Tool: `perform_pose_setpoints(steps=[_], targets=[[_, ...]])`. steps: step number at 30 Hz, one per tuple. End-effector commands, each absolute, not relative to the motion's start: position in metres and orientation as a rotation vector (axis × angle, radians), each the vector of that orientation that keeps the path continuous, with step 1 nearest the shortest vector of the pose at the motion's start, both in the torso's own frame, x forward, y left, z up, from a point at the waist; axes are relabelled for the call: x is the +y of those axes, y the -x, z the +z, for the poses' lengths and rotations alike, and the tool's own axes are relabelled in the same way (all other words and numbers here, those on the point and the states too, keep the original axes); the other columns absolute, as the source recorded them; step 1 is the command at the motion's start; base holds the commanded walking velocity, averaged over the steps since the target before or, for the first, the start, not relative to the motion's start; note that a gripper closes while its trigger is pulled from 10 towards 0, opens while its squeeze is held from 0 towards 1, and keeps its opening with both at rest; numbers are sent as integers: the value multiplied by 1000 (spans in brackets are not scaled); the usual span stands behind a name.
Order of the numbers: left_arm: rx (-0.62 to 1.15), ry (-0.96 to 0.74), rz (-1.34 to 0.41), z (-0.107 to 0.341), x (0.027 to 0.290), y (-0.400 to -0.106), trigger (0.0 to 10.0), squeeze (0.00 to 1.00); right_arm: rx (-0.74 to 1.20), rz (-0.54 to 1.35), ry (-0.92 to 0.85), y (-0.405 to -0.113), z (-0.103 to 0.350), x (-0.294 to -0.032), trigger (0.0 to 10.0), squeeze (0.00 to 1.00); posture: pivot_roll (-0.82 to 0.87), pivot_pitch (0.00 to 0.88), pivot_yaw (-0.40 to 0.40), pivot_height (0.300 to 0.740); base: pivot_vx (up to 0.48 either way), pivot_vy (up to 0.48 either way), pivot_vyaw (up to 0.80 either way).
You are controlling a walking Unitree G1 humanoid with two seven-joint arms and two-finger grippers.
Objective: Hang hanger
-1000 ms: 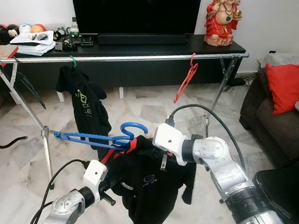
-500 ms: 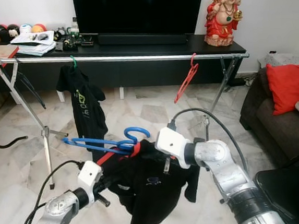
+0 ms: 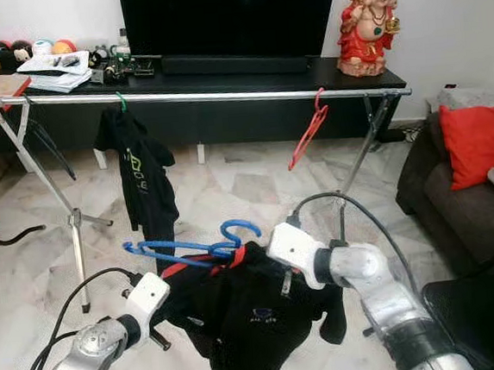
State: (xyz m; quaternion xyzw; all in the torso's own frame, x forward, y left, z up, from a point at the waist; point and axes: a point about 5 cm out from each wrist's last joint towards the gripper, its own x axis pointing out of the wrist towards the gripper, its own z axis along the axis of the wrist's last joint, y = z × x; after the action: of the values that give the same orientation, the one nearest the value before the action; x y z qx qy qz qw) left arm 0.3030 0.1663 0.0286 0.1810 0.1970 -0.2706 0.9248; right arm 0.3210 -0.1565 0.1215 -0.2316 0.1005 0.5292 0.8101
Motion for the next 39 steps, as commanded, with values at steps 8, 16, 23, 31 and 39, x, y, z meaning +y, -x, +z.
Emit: perform_pose_setpoints(steps=[8,16,23,31,39], targets=[[533,-387,-482,11,184,-291,0,0,408,1060,659,-311,124,-236,0,0,74,36,-99,740,0,0,0],[543,-394,-486,10,185,-291,0,0,609,984,899,-306,122,-276,0,0,67,40,-92,740,0,0,0],[545,-397,-484,11,186,-291,0,0,622,973,997,-310,119,-275,0,0,69,45,-92,740,0,0,0],[457,-379,-498,31,184,-302,0,0,636,1038,1050,-308,89,-246,0,0,83,45,-94,740,0,0,0],[354,-283,-605,61,171,-308,0,0,599,980,1018,-311,59,-212,0,0,94,42,-97,740,0,0,0]])
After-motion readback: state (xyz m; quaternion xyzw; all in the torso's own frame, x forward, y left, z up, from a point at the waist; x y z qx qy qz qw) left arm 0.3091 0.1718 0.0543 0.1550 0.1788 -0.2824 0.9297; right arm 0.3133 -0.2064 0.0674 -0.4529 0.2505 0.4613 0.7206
